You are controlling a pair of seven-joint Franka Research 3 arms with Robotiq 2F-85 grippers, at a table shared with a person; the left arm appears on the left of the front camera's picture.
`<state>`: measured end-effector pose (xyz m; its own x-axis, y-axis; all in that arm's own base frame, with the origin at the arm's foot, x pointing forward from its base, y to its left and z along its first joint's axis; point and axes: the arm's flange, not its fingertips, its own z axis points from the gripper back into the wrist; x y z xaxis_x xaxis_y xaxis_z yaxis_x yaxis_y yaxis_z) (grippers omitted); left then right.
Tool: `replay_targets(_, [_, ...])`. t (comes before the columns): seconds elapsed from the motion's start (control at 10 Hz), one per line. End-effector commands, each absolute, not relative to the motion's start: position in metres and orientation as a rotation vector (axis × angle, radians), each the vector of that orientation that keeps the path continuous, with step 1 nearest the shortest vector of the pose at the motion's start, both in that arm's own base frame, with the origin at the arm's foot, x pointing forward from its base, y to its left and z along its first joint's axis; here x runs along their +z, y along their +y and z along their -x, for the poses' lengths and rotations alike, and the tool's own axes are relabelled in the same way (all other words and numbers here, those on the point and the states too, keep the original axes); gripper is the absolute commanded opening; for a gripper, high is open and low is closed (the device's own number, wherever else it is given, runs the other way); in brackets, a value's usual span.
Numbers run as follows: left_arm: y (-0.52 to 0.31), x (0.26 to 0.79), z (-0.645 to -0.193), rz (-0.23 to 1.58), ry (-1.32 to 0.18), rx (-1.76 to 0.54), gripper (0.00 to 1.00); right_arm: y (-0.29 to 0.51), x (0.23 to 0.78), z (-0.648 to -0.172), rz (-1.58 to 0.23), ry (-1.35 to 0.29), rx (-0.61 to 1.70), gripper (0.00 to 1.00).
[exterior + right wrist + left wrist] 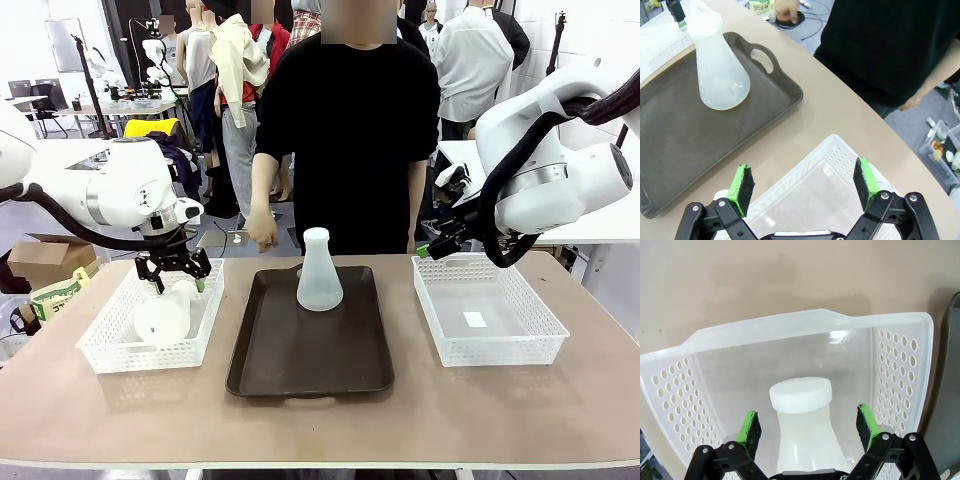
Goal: Prepare the laboratory tools.
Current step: Pick up the Big flask that the person points to.
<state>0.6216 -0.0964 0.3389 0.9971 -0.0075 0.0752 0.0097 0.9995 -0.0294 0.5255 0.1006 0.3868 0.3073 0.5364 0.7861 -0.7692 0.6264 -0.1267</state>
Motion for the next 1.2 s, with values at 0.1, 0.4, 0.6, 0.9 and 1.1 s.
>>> replay_targets(0.1, [-0.096, 0.337, -0.622, 0.053, -0.079, 0.005, 1.00, 0.101, 0.387, -0.528, -0.291, -0.905, 0.887, 1.00])
replay_targets(0.4, [-0.090, 0.335, -0.622, 0.025, -0.108, 0.002, 0.74, 0.101, 0.387, -0.528, -0.291, -0.905, 0.887, 1.00])
replay_targets(0.6, [-0.091, 0.333, -0.622, 0.019, -0.101, 0.003, 0.37, 0.101, 0.387, -0.528, -0.291, -0.905, 0.887, 1.00])
replay_targets(0.9, [-0.091, 0.327, -0.622, -0.010, -0.089, 0.010, 0.00, 0.101, 0.387, -0.528, -0.291, -0.905, 0.887, 1.00])
replay_targets(1.1, [-0.092, 0.322, -0.621, -0.016, -0.076, 0.005, 0.00, 0.101, 0.387, -0.528, -0.291, -0.905, 0.887, 1.00])
